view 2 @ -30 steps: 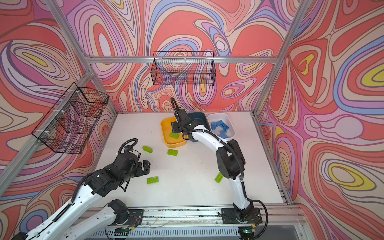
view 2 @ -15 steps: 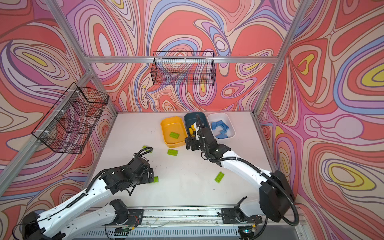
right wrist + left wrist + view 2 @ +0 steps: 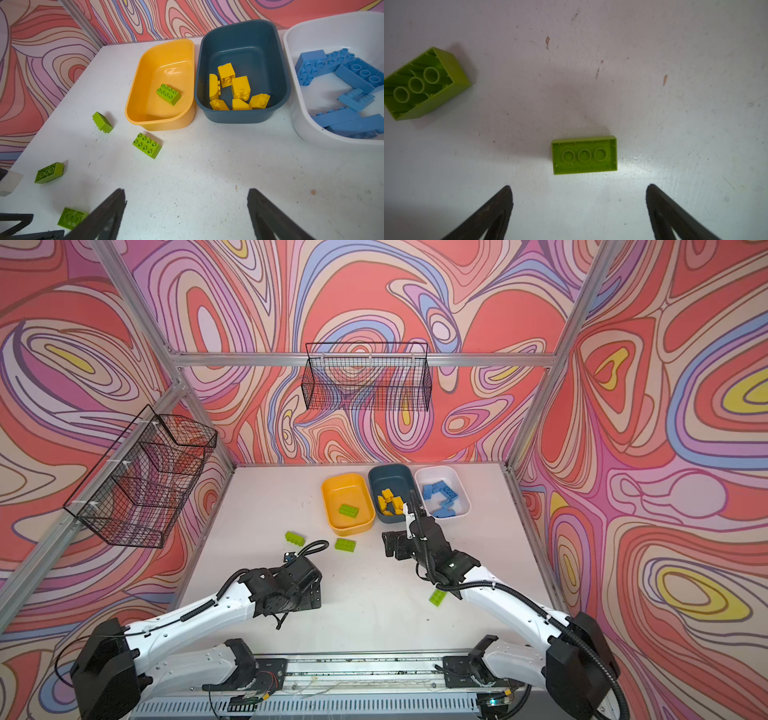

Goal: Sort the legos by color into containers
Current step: 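Close the left gripper on a lime-green 2x3 brick while the right gripper lowers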

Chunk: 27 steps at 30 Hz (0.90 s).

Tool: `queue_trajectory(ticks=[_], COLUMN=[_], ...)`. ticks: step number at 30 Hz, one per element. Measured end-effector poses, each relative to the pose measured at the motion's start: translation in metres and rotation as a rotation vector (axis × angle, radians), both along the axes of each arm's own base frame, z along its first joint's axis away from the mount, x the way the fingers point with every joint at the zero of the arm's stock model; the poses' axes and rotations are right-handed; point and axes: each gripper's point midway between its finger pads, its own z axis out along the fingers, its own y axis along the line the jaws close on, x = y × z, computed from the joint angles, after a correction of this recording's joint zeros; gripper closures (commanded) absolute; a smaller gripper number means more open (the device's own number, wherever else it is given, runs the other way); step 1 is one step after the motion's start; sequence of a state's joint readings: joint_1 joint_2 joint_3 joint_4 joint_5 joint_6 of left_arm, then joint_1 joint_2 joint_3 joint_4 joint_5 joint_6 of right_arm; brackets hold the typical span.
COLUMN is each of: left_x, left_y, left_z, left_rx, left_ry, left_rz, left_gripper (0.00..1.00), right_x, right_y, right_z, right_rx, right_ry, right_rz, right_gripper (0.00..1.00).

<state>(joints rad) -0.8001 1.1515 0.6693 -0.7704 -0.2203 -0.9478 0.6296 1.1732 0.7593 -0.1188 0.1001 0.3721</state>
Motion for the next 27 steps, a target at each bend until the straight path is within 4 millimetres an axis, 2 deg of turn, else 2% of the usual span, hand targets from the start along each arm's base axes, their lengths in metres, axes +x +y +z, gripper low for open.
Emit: queue_trajectory(ticks=[8,13,22,27], left_x=[0.001,0.003,0.005,0.008], left_y=[-0.008,-0.01,-0.012,-0.013], left_z=[-0.023,-0.033,-0.043,-0.042], left_rx=[0.01,0.027,0.039,0.037], left_ry=[0.054,0.074,0.084,0.068], left_rz=[0.012,0.016,0.02,0.022], left_gripper=[0.07,0.15,0.45,0.54], right_x=[-0.001,-0.002,-0.003,-0.003], right_y=[-0.001,-0.001,-0.002,-0.003], right_z=[-0.002,-0.004,-0.001,-0.002], right_rx=[0.003,0.001,0.008,0.008], right_ry=[-0.003,-0.001,-0.01,-0.009], right_rz=[0.0,0.0,-0.001,-0.006], right_gripper=[0.04,0.04,0.05,0.05])
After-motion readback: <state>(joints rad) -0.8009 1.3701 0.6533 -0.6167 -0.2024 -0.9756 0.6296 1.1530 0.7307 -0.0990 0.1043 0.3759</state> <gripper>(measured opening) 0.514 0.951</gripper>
